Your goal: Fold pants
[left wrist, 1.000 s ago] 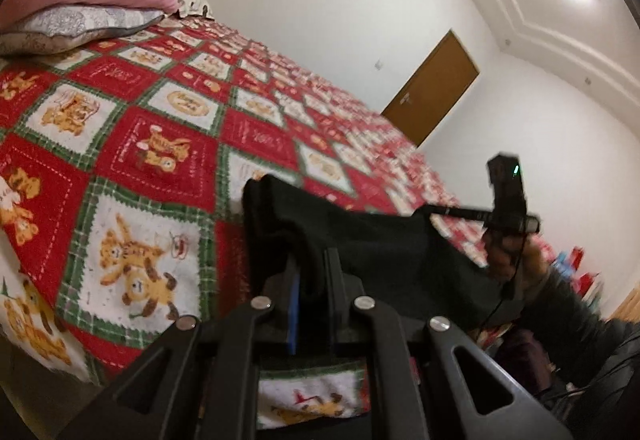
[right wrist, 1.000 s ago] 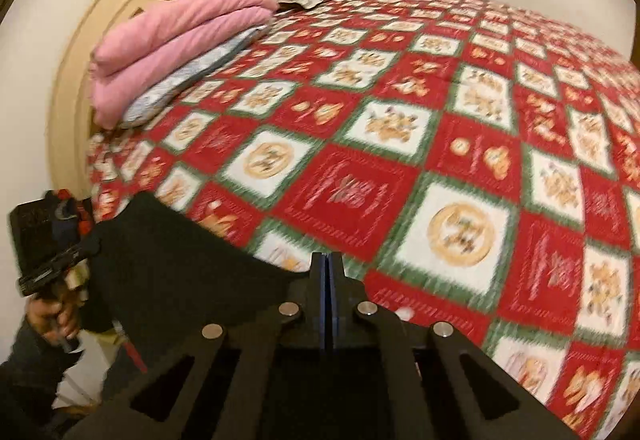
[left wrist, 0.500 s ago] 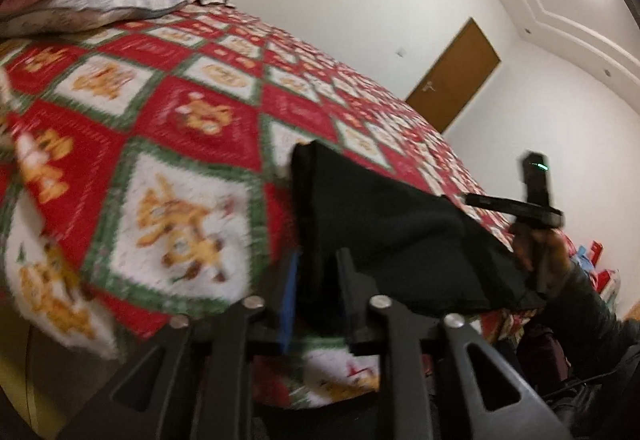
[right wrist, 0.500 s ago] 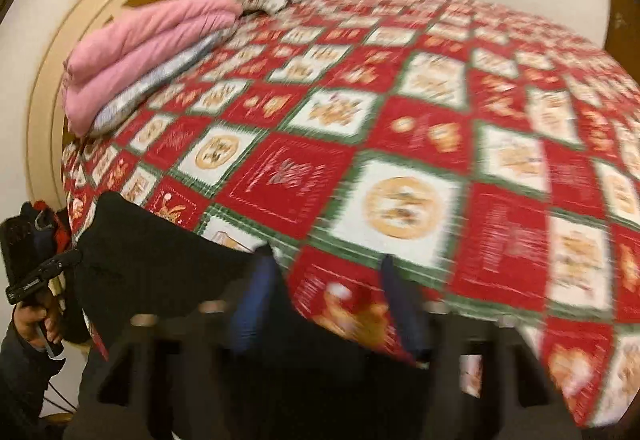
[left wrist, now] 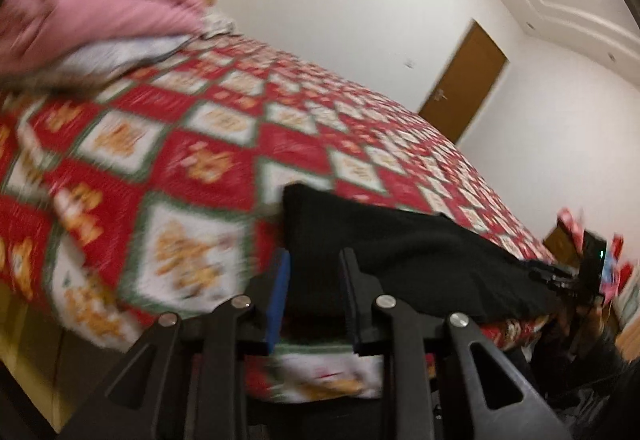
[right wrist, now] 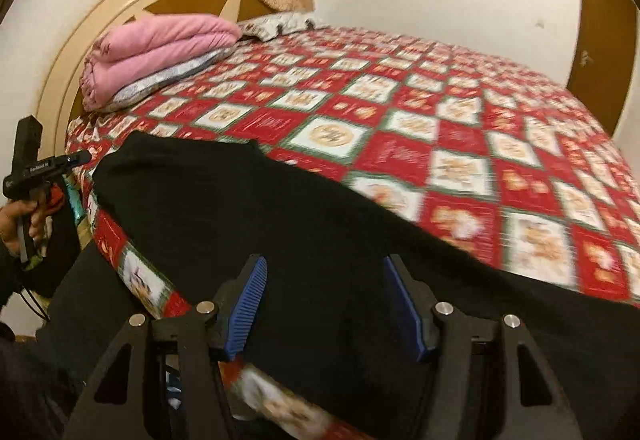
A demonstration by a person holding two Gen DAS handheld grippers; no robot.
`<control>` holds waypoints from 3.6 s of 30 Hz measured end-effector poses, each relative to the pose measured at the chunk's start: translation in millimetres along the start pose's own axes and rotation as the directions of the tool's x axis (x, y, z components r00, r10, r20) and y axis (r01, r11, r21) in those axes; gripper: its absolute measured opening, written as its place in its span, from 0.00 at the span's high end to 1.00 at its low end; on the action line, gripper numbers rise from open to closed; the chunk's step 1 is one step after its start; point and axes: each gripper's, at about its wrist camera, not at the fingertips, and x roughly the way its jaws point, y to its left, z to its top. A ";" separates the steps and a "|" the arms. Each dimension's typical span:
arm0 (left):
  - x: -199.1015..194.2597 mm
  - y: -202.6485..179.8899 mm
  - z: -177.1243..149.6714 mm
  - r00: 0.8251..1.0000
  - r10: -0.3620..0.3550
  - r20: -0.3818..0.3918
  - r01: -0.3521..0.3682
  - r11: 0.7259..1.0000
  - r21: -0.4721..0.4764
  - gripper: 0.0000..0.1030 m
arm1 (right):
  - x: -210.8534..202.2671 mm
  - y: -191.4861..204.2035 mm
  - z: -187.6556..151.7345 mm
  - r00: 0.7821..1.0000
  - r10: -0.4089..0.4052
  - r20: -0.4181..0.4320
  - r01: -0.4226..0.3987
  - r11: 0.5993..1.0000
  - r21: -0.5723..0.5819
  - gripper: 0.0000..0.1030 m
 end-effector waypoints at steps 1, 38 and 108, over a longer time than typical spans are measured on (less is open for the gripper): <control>3.8 -14.5 1.5 1.000 -0.021 -0.008 0.021 0.999 0.030 0.69 | -10.3 -14.6 -3.5 0.999 -0.033 0.009 0.032 0.999 0.014 0.40; 123.2 -77.9 16.0 0.990 0.084 -0.115 -0.074 0.993 0.089 0.48 | -165.2 -311.4 -123.6 0.910 -0.414 -0.024 0.333 0.695 0.637 0.84; 93.0 -92.2 -28.3 0.979 0.206 0.012 -0.205 0.969 0.137 0.31 | 166.7 41.4 112.6 0.922 0.347 -0.169 -0.283 0.905 0.318 0.48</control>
